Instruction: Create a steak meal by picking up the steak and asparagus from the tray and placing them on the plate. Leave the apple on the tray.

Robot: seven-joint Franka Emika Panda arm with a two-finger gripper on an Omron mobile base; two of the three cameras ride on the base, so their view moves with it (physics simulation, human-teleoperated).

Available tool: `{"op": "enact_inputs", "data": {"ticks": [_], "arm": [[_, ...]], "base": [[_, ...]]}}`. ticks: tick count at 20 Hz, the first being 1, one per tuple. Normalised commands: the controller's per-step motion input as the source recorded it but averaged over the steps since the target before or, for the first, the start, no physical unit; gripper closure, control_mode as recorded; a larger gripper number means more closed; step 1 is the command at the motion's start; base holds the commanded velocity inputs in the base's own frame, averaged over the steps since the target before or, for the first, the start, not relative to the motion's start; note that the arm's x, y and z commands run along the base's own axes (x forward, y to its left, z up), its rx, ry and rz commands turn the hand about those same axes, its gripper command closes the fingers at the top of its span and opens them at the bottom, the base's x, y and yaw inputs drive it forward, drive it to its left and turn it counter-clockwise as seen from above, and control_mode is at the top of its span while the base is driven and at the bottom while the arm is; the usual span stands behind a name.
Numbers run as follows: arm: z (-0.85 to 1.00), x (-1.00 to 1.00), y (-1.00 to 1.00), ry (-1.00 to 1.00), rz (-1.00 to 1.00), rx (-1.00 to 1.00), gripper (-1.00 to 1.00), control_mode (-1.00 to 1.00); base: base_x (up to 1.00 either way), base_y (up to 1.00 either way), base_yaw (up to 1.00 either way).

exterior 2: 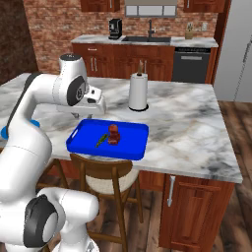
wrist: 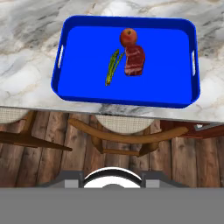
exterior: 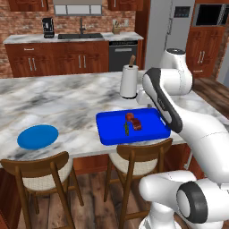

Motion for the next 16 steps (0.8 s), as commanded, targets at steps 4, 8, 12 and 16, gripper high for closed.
{"op": "enact_inputs", "data": {"ticks": [4,8,12,16], "arm": [[-0.23,-0.01,0.0,0.0,0.0,0.0,-1.0,-1.0],[-0.44,0.07,-0.01,0.0,0.0,0.0,-1.0,-1.0],[-0.45,0.25,-0.19,0.0,0.0,0.0,-1.0,-1.0],[-0.54,0.29,-0.16,0.03,0.0,0.0,-1.0,-1.0]], "base": [[0.0,0.0,0.0],[0.0,0.0,0.0],[0.0,0.0,0.0],[0.0,0.0,0.0]]}}
